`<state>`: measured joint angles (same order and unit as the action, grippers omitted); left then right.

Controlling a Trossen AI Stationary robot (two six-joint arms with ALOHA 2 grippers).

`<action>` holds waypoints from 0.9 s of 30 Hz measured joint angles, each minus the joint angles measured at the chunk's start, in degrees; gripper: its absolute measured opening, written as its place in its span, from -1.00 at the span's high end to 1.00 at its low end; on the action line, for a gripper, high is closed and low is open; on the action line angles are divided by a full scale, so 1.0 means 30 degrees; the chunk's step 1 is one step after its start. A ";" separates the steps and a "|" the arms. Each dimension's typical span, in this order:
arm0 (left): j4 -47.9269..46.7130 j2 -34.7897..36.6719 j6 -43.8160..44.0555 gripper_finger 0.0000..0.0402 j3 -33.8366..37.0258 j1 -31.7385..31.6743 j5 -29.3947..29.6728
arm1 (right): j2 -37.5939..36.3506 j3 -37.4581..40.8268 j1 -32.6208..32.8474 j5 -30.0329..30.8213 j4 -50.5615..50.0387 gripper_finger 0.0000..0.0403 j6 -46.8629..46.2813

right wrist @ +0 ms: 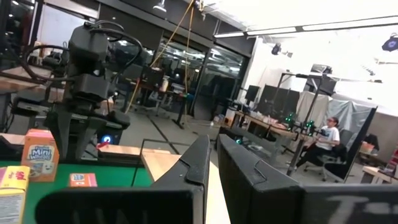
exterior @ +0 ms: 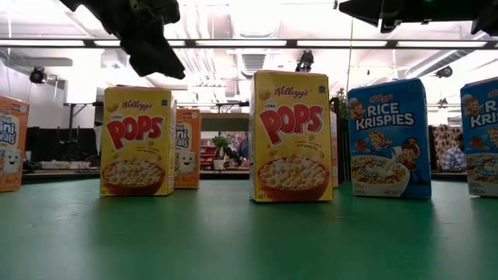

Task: Stack cereal on shelf
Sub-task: Put the middle orange cereal box on the shelf

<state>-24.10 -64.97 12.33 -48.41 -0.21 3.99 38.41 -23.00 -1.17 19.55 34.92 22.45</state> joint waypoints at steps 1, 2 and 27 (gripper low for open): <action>-0.0099 -0.0228 -0.0310 0.45 -0.0107 -0.0021 0.0000 | 0.0000 0.0000 0.0000 0.0000 -0.0005 0.89 -0.0121; -0.0190 -0.0433 -0.0652 0.39 -0.0169 -0.0066 0.0027 | 0.0000 0.0000 0.0000 0.0000 -0.0036 0.89 -0.0150; -0.1430 -0.3340 -0.2570 -0.16 -0.0208 -0.1361 0.0364 | 0.0000 0.0000 0.0000 0.0000 -0.0576 0.89 -0.0317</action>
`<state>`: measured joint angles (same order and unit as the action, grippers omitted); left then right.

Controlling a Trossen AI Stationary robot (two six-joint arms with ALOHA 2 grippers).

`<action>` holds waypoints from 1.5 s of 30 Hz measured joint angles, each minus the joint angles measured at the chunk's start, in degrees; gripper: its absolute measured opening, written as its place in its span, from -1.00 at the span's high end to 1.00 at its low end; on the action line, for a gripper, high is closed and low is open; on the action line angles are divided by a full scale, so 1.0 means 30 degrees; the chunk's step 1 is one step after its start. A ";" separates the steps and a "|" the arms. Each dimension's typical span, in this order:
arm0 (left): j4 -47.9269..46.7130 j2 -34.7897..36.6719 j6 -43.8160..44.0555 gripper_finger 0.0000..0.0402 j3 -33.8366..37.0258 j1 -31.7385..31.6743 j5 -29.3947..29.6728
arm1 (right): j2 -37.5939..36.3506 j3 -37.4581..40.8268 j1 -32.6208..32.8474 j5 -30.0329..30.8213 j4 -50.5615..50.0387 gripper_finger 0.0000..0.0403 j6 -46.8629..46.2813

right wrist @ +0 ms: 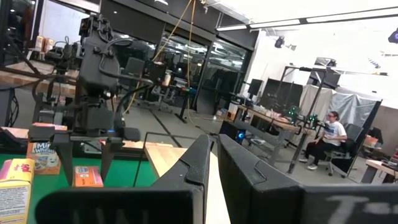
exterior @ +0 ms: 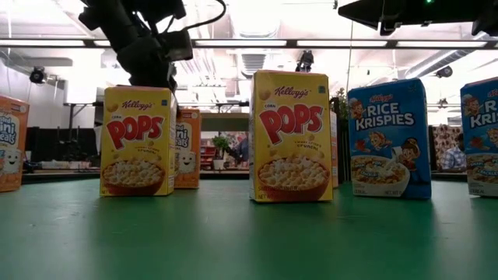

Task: Stack cereal on shelf
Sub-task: Put the middle orange cereal box on the shelf

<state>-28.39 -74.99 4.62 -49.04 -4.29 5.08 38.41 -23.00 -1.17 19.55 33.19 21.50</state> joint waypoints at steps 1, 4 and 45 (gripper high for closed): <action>-0.0003 -0.0141 -0.0075 -0.16 0.0000 0.0000 0.0000 | 0.0000 0.0000 0.0000 0.0000 -0.0002 0.89 0.0013; 0.0001 -0.0470 -0.0414 -0.16 0.0000 0.0000 -0.0007 | 0.0000 0.0000 0.0000 0.0000 0.0000 0.89 0.0005; -0.8507 -0.0386 -1.1887 0.23 -1.2746 -0.7282 -0.2814 | 0.0049 0.0007 0.0000 -0.0007 -0.3118 0.89 -0.3984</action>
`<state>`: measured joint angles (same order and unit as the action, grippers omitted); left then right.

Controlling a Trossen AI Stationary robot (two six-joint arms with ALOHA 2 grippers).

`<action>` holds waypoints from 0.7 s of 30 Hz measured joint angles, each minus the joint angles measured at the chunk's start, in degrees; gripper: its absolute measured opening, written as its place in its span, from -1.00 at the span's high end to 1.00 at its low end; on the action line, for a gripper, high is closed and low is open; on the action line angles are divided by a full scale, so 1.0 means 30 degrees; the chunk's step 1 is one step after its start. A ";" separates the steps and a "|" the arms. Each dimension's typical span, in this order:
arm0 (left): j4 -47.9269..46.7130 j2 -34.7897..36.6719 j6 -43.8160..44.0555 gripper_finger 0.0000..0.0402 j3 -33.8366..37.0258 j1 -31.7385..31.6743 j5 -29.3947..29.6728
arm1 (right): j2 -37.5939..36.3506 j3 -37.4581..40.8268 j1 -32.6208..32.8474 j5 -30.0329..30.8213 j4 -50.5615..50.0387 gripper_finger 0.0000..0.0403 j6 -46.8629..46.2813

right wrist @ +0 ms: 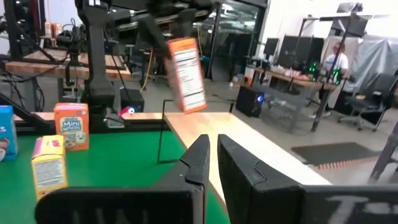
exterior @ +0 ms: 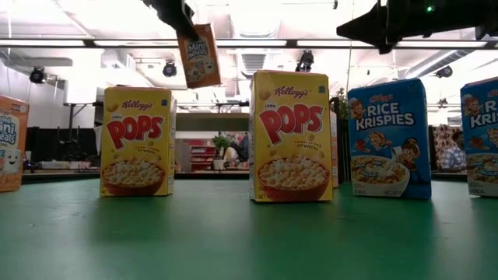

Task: Stack cereal on shelf
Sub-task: Put the middle orange cereal box on the shelf

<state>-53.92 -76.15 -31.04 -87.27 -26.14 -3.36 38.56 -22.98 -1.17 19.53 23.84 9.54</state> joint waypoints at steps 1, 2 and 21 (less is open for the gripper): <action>0.0165 -0.0086 -0.0027 0.23 -0.0019 -0.0716 -0.0745 | 0.0048 0.0000 0.0007 0.0000 -0.0015 0.89 -0.0239; 0.0334 -0.0171 -0.0097 0.23 -0.0019 -0.1419 -0.1364 | 0.0074 0.0000 0.0000 0.0000 -0.0016 0.89 -0.0383; -0.0645 -0.4536 0.1069 0.23 -0.2283 -0.5498 -0.3589 | 0.0074 0.0007 0.0000 0.0071 -0.1739 0.89 -0.0783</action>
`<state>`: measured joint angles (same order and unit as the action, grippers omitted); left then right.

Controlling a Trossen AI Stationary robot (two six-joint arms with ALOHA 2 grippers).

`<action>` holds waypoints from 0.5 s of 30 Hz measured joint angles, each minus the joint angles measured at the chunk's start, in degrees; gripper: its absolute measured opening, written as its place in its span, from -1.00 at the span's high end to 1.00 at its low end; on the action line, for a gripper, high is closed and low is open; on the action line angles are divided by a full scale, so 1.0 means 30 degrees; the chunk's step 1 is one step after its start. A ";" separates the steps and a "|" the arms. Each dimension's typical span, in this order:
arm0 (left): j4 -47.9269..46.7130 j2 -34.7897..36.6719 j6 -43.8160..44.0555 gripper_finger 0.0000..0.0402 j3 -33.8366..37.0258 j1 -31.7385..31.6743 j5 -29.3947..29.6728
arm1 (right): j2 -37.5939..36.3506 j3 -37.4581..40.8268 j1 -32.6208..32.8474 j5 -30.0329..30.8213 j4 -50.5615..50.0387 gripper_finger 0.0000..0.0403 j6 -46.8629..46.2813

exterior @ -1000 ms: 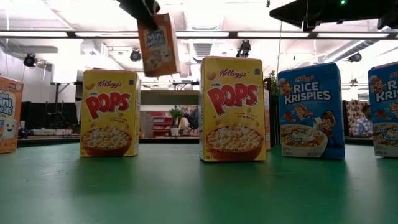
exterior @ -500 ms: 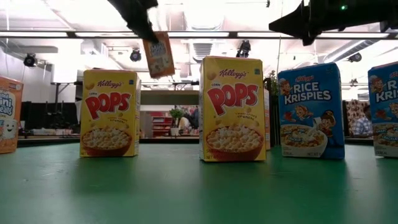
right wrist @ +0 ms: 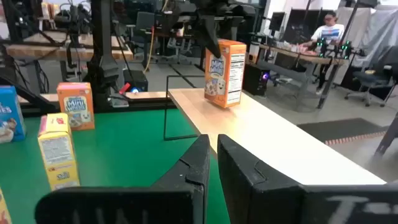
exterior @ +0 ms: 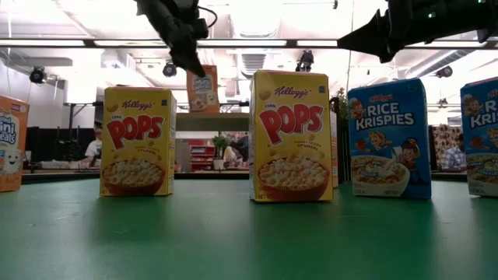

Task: Stack cereal on shelf
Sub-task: Put the middle orange cereal box on the shelf

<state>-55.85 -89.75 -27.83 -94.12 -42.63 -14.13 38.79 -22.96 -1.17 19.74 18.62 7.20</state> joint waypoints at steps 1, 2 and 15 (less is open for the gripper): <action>-0.0186 -0.0126 0.0402 0.23 -0.0423 0.0000 0.0006 | 0.0000 0.0000 0.0000 0.0213 0.0046 0.89 0.0100; -0.0475 -0.0230 0.0800 0.23 -0.0836 0.0016 -0.0003 | 0.0000 0.0000 0.0000 0.0503 0.0073 0.89 0.0107; -0.3603 -0.1198 -0.0230 0.22 -0.4603 0.0173 -0.0484 | -0.0029 0.0000 0.0007 -0.1783 -0.0105 0.89 -0.1980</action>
<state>-66.66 -93.35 -28.52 -107.93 -42.11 -15.58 38.70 -22.96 -1.15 14.39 18.30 1.26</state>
